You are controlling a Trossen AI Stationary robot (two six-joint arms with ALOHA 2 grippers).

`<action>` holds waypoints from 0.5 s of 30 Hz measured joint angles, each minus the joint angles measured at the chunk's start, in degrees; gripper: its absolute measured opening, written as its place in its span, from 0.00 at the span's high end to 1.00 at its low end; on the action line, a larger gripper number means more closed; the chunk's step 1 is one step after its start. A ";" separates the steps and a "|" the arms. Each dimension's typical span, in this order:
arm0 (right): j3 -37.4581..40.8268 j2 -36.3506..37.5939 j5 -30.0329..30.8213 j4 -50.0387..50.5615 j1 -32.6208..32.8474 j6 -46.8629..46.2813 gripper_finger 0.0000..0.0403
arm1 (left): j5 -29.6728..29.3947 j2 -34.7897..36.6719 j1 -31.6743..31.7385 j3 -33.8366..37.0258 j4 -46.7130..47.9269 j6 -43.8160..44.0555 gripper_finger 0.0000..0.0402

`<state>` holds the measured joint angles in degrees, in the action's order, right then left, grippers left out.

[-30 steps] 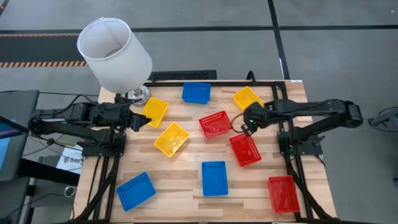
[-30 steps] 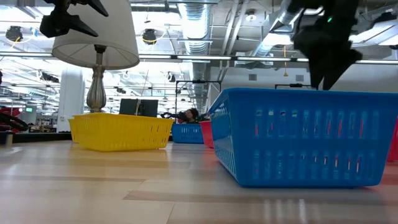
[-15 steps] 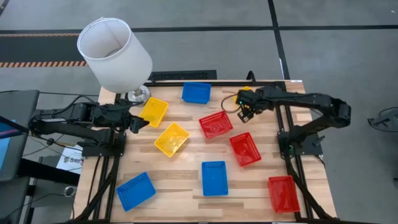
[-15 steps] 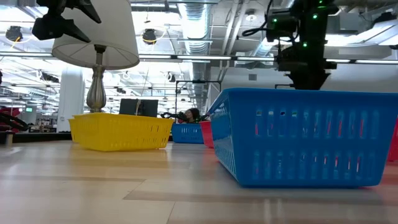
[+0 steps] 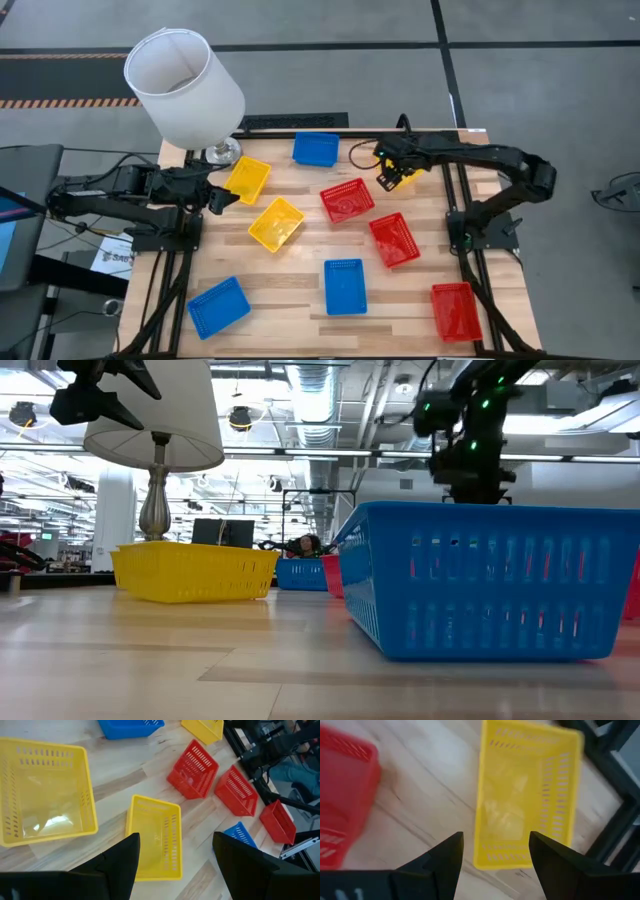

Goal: Stack baskets by color
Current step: Stack the top right yellow basket on the bottom yellow basket

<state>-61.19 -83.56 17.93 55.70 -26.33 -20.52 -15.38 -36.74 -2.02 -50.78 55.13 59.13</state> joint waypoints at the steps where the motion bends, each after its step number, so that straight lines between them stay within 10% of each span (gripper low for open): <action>1: 0.05 -1.45 0.07 -0.07 0.12 0.64 0.38 | 0.00 -0.01 0.00 0.00 0.00 0.00 0.40; 15: 0.09 -11.60 0.27 -5.78 -1.85 3.25 0.38 | -0.02 -0.01 0.00 0.00 0.56 0.02 0.40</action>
<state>-61.10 -95.17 18.20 49.92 -28.18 -17.28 -15.40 -36.75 -2.02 -50.78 55.69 59.15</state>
